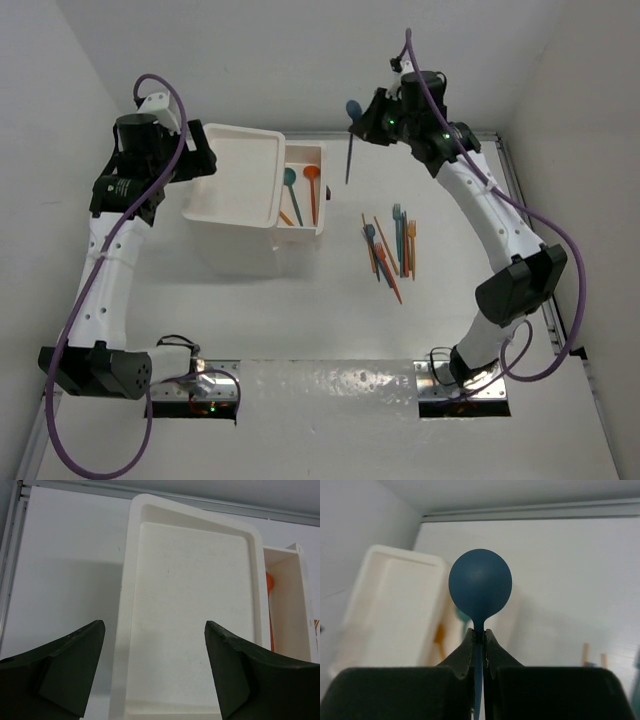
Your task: Sort the eating utensils into containers
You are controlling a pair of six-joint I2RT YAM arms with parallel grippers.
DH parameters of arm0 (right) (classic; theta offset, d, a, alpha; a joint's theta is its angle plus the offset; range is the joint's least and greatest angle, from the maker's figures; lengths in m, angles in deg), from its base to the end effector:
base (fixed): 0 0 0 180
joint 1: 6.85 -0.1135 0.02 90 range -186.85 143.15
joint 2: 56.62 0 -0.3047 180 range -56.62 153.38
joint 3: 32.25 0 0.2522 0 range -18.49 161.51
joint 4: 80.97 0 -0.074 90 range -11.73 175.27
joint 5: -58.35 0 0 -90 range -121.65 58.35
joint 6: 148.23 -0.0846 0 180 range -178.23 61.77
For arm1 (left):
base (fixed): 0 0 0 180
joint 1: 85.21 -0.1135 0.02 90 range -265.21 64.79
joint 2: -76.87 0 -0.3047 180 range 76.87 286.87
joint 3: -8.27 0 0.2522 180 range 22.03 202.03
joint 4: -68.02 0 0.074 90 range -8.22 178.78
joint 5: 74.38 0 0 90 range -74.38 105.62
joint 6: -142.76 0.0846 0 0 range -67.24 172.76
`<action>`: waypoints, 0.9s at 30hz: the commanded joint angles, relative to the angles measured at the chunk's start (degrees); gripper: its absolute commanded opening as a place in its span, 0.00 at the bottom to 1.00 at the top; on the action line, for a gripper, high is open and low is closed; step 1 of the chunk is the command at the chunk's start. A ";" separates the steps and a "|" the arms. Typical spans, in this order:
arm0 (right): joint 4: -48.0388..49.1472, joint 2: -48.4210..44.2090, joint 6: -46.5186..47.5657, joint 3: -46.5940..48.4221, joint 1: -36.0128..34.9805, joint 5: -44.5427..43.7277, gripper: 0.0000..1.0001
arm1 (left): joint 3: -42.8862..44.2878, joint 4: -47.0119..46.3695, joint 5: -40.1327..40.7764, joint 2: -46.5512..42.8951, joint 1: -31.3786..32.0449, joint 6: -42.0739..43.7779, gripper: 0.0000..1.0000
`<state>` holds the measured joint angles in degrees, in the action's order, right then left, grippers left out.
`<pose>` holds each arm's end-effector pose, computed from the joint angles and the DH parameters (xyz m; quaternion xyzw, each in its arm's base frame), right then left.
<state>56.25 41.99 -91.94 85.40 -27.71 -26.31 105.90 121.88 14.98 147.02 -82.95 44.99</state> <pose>0.4166 0.1672 0.4333 0.0683 0.8341 0.2849 0.4673 0.2821 -0.0121 0.4460 -0.0379 0.8489 -0.0508 0.5247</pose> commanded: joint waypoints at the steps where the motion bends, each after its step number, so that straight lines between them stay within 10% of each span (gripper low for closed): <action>1: 2.11 3.77 -11.87 2.79 -4.44 6.70 0.00 | 3.39 -1.51 0.38 1.30 0.46 1.00 0.79; 9: 8.27 8.53 -19.11 2.19 -9.28 7.31 0.03 | 4.81 -0.20 3.02 4.20 0.46 3.11 0.78; 19: 5.29 6.34 -12.88 -0.89 -10.07 5.04 0.50 | 4.19 -0.37 4.86 8.07 0.38 6.71 0.71; 27: 12.71 -4.80 -5.92 -17.03 -1.22 12.29 0.39 | 5.33 -2.13 2.76 11.06 0.46 9.16 0.50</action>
<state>62.07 43.13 -100.88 75.22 -34.55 -19.42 108.72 121.88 18.98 157.47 -82.95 51.53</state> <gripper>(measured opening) 0.398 0.555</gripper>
